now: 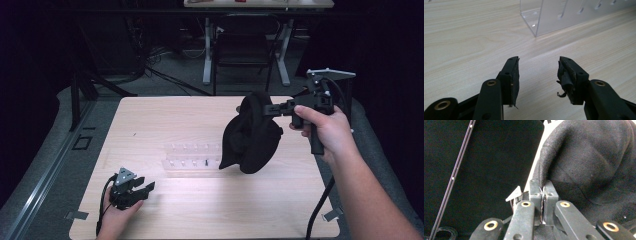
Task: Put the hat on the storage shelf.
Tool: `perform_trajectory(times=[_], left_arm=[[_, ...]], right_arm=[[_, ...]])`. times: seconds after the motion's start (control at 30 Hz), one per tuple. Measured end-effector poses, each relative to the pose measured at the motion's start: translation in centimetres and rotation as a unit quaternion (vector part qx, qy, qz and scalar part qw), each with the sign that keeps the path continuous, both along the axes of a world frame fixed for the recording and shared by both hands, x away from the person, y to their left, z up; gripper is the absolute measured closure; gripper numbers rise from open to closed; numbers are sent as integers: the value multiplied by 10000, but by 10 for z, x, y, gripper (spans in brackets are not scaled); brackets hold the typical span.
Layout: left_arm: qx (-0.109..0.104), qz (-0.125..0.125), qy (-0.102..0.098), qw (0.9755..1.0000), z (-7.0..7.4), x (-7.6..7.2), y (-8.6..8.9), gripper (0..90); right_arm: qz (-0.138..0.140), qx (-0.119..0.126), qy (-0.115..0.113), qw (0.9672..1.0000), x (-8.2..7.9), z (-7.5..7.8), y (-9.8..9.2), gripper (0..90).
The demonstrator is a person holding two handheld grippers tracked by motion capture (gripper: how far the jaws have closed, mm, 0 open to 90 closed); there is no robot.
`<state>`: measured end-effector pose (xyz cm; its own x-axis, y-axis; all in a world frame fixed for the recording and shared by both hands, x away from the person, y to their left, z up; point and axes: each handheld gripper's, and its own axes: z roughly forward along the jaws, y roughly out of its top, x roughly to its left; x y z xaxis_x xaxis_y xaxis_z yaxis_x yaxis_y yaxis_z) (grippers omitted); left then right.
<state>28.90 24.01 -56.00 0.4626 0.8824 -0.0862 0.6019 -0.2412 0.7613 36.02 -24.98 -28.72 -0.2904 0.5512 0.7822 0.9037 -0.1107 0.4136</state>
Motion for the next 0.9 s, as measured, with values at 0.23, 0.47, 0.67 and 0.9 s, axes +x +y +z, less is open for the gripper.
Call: perform_trajectory(times=[0.23, 0.47, 0.67, 0.9], left_arm=[[-14, 4, 2, 10000, 0, 0, 1, 517], [-30, 2, -2, 10000, 1, 0, 1, 517], [-27, -2, -19, 10000, 1, 0, 2, 517], [-32, 11, -14, 10000, 1, 0, 2, 517]], right_arm=[[89, 19, 46, 9999, 12, -7, 16, 887], [195, -35, 66, 9998, 24, -13, 34, 886], [243, -2, 72, 9997, 31, -16, 44, 887], [234, -8, 88, 9997, 34, -17, 48, 887]])
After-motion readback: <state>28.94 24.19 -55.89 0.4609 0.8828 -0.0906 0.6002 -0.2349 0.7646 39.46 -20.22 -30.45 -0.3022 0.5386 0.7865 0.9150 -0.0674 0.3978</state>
